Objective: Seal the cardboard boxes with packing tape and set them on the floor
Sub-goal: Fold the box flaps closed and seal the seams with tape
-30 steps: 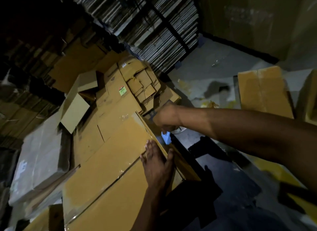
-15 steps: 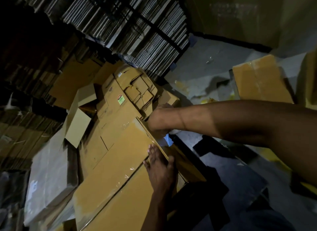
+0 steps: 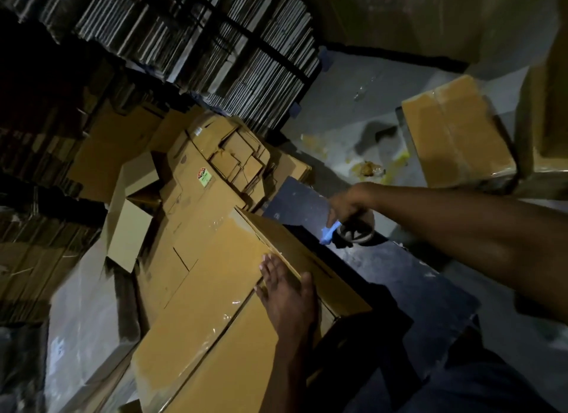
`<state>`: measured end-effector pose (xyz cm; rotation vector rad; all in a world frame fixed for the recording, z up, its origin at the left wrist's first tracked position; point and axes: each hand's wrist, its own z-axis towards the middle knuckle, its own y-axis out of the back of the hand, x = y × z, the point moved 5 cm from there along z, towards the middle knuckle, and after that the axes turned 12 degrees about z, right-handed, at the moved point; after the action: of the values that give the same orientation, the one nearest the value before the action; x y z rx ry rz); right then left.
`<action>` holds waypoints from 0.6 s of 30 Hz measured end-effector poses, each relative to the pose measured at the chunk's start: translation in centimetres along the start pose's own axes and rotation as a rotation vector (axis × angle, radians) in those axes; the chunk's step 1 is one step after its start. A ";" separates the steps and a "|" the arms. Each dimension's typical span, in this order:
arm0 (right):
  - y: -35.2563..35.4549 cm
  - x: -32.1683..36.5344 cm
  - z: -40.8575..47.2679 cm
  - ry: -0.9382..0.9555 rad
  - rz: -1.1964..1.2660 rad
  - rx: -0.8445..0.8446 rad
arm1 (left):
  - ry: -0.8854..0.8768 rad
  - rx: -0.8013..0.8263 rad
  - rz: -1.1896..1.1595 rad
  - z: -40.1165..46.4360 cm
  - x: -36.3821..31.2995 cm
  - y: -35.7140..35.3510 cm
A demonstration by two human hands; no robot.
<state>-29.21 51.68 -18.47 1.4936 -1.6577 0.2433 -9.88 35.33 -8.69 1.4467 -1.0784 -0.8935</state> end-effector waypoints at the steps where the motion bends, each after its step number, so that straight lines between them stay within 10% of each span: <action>1: -0.8 -0.6 0.5 -0.009 0.062 0.010 | -0.025 0.013 -0.026 0.1 -0.1 0.1; 12: -4.1 -1.2 -0.1 -0.178 -0.083 -0.202 | -0.038 -0.041 -0.083 -0.5 -0.7 1.3; 18: -1.6 10.0 -1.5 0.137 0.701 -0.481 | -0.050 -0.035 -0.136 -0.8 -0.1 1.8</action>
<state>-26.13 45.04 -11.25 0.5004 -1.9033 0.2866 -9.42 35.64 -6.79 1.4892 -1.0058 -1.0448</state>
